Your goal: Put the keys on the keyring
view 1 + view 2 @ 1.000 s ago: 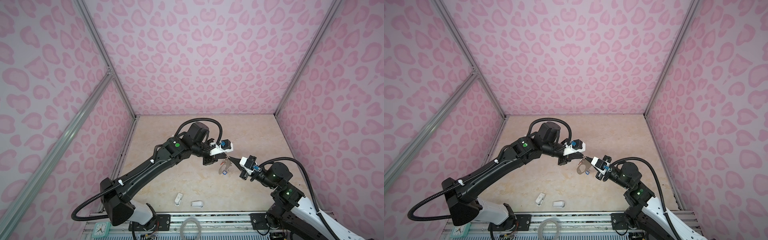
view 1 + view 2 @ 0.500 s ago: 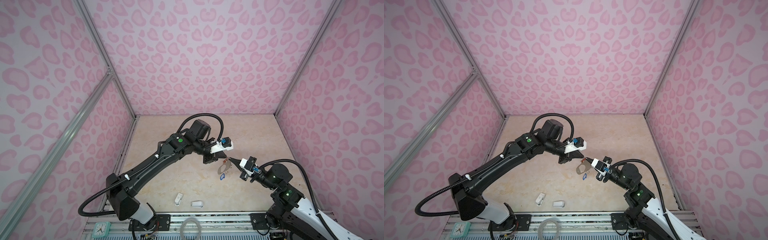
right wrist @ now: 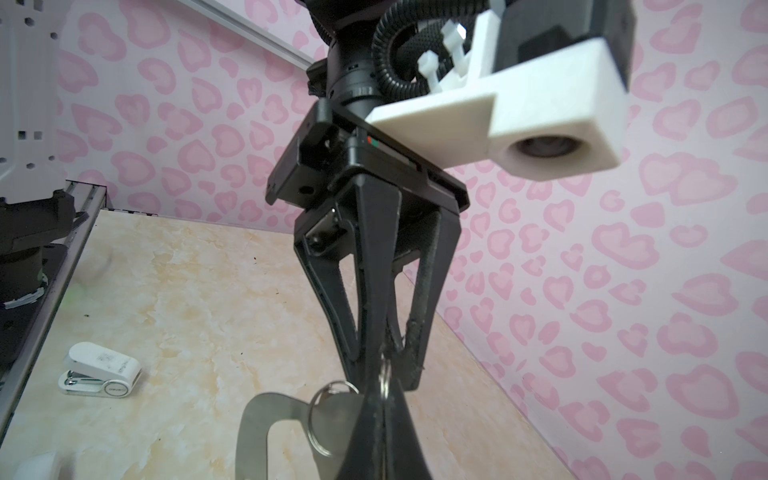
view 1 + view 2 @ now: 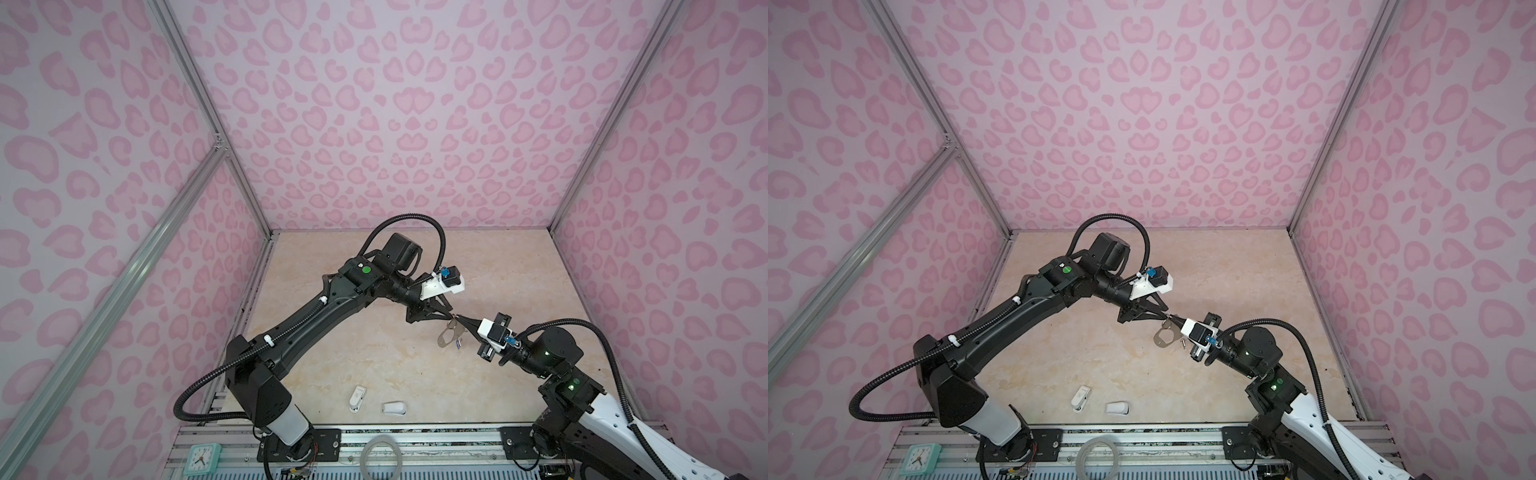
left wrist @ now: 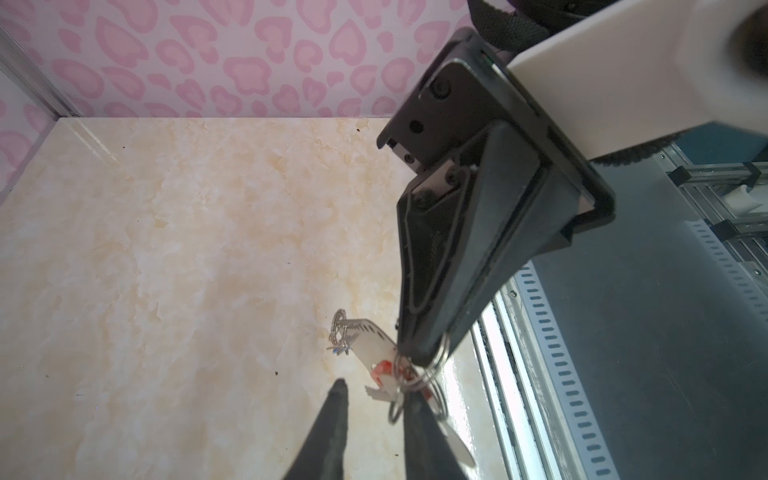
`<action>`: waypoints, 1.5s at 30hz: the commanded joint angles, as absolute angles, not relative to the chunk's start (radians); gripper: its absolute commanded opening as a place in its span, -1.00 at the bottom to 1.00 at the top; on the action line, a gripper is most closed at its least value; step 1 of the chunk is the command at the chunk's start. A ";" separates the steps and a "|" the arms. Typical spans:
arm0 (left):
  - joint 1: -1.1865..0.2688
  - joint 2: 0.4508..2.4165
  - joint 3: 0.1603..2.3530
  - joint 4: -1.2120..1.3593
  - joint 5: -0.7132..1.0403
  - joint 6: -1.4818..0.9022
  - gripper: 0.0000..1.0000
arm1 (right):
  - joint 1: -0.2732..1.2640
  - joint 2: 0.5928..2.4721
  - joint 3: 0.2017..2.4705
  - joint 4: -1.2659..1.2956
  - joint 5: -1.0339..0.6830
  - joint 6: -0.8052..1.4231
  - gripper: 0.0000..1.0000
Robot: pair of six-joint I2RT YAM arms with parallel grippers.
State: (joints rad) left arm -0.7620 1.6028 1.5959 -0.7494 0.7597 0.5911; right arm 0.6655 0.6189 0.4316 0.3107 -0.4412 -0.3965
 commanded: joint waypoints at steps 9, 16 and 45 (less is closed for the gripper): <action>-0.747 1.268 1.239 -0.341 0.533 0.598 -0.36 | 0.620 0.764 0.491 0.420 -0.544 -0.335 -1.00; -0.747 1.186 1.157 -0.278 0.518 0.624 -0.35 | 0.616 0.846 0.517 0.470 -0.590 -0.300 -1.00; -0.747 1.286 1.213 -0.297 0.630 0.679 -0.40 | 0.613 0.838 0.525 0.455 -0.640 -0.269 -1.00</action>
